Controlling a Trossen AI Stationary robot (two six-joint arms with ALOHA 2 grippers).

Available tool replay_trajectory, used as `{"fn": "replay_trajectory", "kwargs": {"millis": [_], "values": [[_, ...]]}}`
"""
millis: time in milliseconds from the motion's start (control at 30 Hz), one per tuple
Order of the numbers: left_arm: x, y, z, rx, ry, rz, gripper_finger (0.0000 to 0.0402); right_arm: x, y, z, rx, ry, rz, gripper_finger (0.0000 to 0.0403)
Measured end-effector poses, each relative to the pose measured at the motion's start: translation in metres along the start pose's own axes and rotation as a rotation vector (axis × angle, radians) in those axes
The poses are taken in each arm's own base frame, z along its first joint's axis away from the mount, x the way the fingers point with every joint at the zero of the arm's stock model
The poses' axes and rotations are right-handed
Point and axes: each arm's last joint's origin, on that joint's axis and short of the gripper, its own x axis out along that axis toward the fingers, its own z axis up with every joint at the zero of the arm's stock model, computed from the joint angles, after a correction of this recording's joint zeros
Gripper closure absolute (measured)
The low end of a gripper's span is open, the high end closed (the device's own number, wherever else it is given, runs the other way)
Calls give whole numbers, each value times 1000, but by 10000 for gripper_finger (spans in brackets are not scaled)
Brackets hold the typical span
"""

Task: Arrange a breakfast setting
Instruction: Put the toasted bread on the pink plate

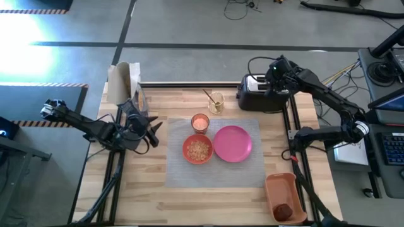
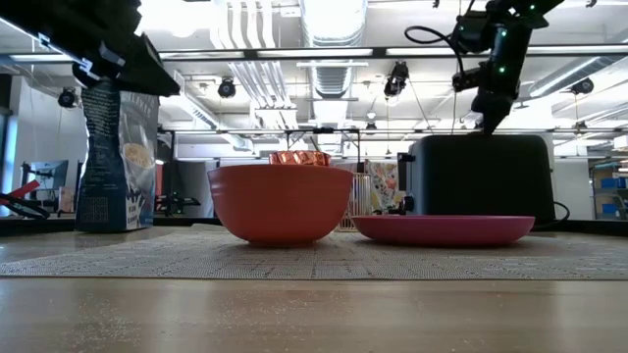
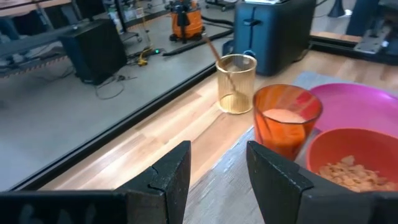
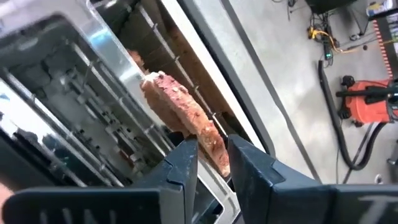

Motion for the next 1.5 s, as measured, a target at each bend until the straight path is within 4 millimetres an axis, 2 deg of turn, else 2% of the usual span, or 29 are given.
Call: {"fn": "replay_trajectory", "kwargs": {"millis": [167,300,600,800,1000,1500], "values": [[0,2,-2,-11,7,26,263,0,-1,2,87,-16,-9,330],[0,3,-2,-18,3,34,263,0,-1,2,59,-19,-19,327],[1,1,-3,-37,8,38,263,0,-1,4,51,-39,-6,291],[2,0,-4,-33,10,39,263,0,-1,5,-28,-65,28,260],[3,-2,-5,-35,7,49,263,1,-3,8,-119,-95,5,257],[4,-2,-6,-27,-14,98,263,36,1,23,-196,-33,15,271]]}}
